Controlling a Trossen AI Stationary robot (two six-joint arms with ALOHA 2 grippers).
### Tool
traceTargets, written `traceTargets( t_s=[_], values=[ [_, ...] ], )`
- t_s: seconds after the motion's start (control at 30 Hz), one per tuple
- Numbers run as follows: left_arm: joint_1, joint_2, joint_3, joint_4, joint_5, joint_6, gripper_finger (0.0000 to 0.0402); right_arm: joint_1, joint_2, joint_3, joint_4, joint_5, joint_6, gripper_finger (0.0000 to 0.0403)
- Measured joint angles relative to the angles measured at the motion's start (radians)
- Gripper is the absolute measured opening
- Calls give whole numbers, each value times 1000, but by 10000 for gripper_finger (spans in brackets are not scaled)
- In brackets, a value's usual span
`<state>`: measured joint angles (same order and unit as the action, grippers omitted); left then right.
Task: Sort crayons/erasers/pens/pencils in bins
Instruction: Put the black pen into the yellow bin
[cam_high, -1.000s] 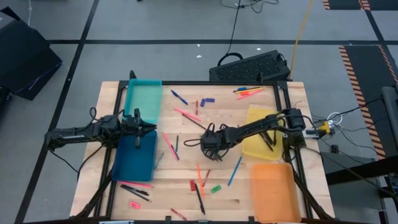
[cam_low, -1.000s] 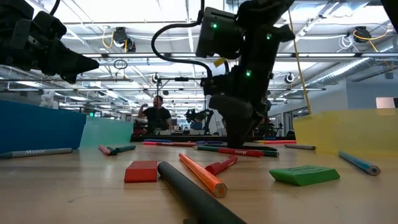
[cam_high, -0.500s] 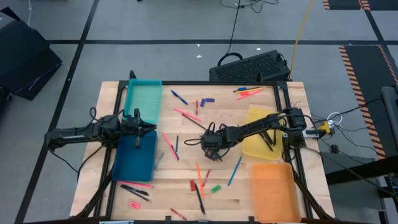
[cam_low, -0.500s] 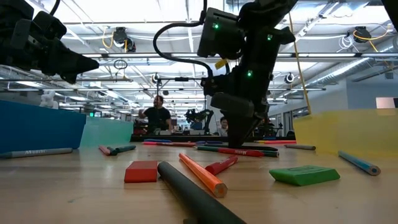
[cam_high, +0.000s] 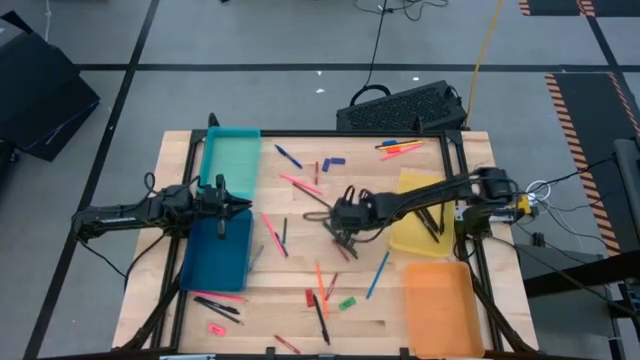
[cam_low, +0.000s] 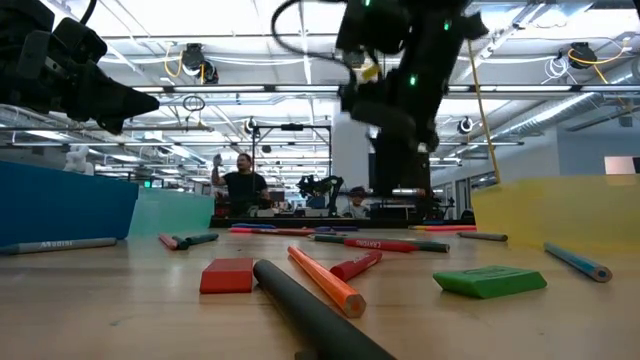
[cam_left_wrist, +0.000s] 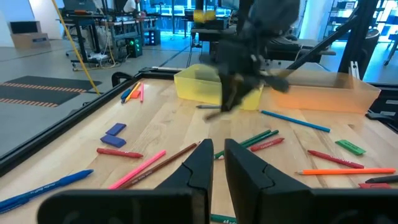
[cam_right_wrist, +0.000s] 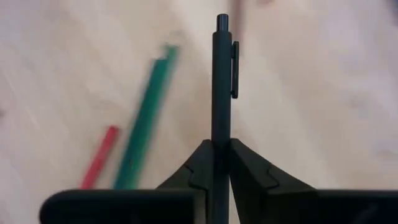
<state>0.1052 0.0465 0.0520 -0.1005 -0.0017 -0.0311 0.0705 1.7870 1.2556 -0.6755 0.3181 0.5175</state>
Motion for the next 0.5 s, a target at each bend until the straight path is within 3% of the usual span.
traceTargets(
  t_s=[0.17,0.33,0.5],
  values=[
    [0,0,0,0,0,0,44,-12,-161,-2,-236,105,87,25],
    [0,0,0,0,0,0,44,-12,-325,-19,-571,179,302,26],
    [0,0,0,0,0,0,44,3,-495,-185,-684,171,502,27]
  ],
)
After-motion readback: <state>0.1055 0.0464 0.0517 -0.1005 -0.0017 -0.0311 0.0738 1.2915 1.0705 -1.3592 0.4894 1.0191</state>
